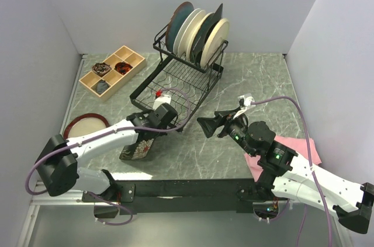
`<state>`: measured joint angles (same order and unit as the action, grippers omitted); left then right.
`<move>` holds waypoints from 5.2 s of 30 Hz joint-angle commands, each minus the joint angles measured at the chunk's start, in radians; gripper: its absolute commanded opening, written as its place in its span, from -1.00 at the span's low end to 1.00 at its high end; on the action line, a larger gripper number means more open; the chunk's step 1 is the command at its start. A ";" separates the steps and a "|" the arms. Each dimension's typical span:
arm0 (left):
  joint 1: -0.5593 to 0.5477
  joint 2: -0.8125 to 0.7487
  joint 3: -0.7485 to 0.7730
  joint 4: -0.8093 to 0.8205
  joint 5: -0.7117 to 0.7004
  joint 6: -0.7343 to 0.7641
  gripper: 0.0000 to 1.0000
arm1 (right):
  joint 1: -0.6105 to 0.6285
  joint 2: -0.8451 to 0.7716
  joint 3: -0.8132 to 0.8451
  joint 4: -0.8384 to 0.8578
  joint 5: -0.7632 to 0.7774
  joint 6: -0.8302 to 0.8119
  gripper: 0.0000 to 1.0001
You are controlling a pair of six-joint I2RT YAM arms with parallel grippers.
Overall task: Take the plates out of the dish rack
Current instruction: Place the plate at the center of the board, then unload the plate from the dish rack.
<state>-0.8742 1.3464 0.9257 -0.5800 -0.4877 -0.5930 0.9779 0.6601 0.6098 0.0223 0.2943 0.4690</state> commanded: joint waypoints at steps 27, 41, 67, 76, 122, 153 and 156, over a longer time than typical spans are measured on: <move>-0.154 0.140 -0.209 0.167 0.003 -0.260 -0.22 | 0.007 -0.031 0.027 0.027 0.039 -0.029 0.91; -0.149 0.154 -0.225 0.114 -0.040 -0.324 -0.01 | 0.007 -0.043 0.027 0.021 0.032 -0.029 0.91; -0.154 -0.288 -0.208 0.254 -0.053 -0.199 0.99 | 0.007 -0.017 0.036 0.018 0.039 -0.035 0.91; -0.154 -0.503 -0.252 0.563 0.167 -0.015 0.99 | 0.007 0.006 0.045 -0.002 0.054 -0.018 1.00; 0.661 0.476 0.972 0.626 1.133 0.302 0.06 | 0.008 -0.028 0.042 0.005 0.011 -0.030 1.00; 0.659 0.698 1.136 0.689 1.285 0.300 -0.36 | 0.008 0.004 0.044 0.011 0.019 -0.035 1.00; 0.658 0.704 1.142 0.695 1.293 0.294 -0.41 | 0.008 0.009 0.048 0.010 0.014 -0.035 1.00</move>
<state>-0.2134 2.0319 2.0144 0.0620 0.7929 -0.2905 0.9794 0.6640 0.6098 0.0067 0.2955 0.4507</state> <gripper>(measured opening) 0.305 0.998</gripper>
